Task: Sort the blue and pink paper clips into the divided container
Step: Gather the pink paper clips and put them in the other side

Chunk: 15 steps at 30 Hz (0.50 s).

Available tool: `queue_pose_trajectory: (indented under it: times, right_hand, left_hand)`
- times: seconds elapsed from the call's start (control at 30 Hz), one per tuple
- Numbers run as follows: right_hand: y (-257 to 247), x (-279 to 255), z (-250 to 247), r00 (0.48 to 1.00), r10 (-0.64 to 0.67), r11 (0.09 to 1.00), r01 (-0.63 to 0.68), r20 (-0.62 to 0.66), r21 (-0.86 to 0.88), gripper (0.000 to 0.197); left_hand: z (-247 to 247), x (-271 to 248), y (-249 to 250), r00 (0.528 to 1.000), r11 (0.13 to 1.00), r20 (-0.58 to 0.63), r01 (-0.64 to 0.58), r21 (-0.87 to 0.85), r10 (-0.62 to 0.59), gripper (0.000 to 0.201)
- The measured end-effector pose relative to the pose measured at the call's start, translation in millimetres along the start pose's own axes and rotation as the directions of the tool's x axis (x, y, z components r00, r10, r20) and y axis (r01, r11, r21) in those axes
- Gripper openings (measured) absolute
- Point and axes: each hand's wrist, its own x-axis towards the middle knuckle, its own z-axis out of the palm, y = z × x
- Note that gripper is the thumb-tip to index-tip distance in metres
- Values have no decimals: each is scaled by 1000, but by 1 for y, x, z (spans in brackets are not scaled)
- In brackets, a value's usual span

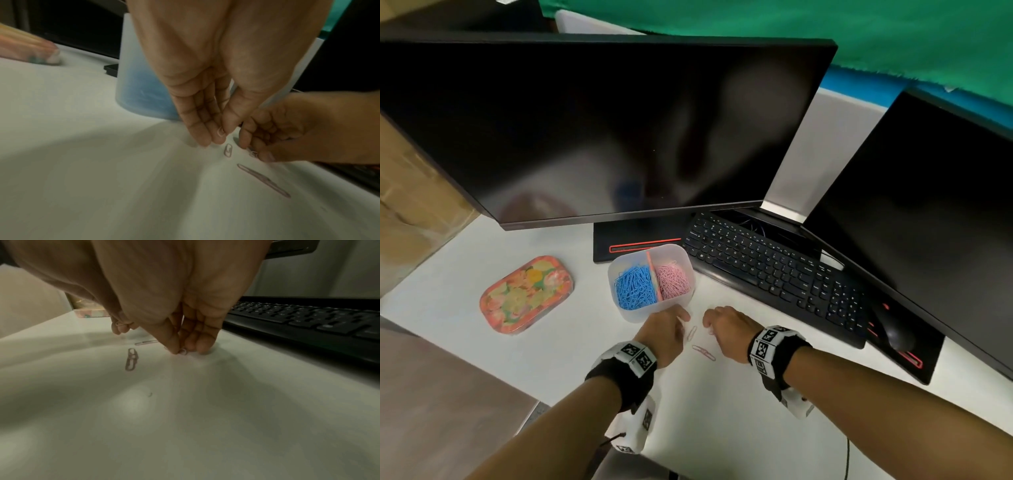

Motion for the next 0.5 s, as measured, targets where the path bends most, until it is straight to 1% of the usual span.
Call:
queue_pose_trajectory:
  times: [0.07,0.13,0.17,0.2,0.27,0.33,0.43,0.5]
  right_hand:
    - [-1,-3,5,999,39,997,-40,7,66,36]
    - [-2,-6,8,996,89,983,-86,-9,164,27]
    - [-4,-9,9,994,109,974,-102,-24,204,24]
    - [-5,-11,10,992,119,968,-106,-45,228,21]
    - [-9,-14,13,990,124,961,-102,-73,259,15]
    - [-15,-17,17,992,101,965,-79,-78,249,12]
    - [-25,-19,24,996,57,985,-44,-73,167,17]
    - [-29,-18,28,995,58,992,-49,-78,119,21]
  left_hand:
    - [2,-2,-1,997,996,68,46,-73,-41,17]
    - [3,-1,1,983,970,122,155,-185,-134,18]
    - [4,1,2,976,955,124,201,-218,-177,17]
    - [6,4,3,972,953,112,225,-203,-206,16]
    - [10,8,6,972,967,50,233,-107,-229,15]
    - [15,11,9,982,982,-5,190,-19,-190,16]
    - [25,13,11,992,979,-9,129,155,-129,26]
    - [28,15,11,995,964,0,99,247,-102,25]
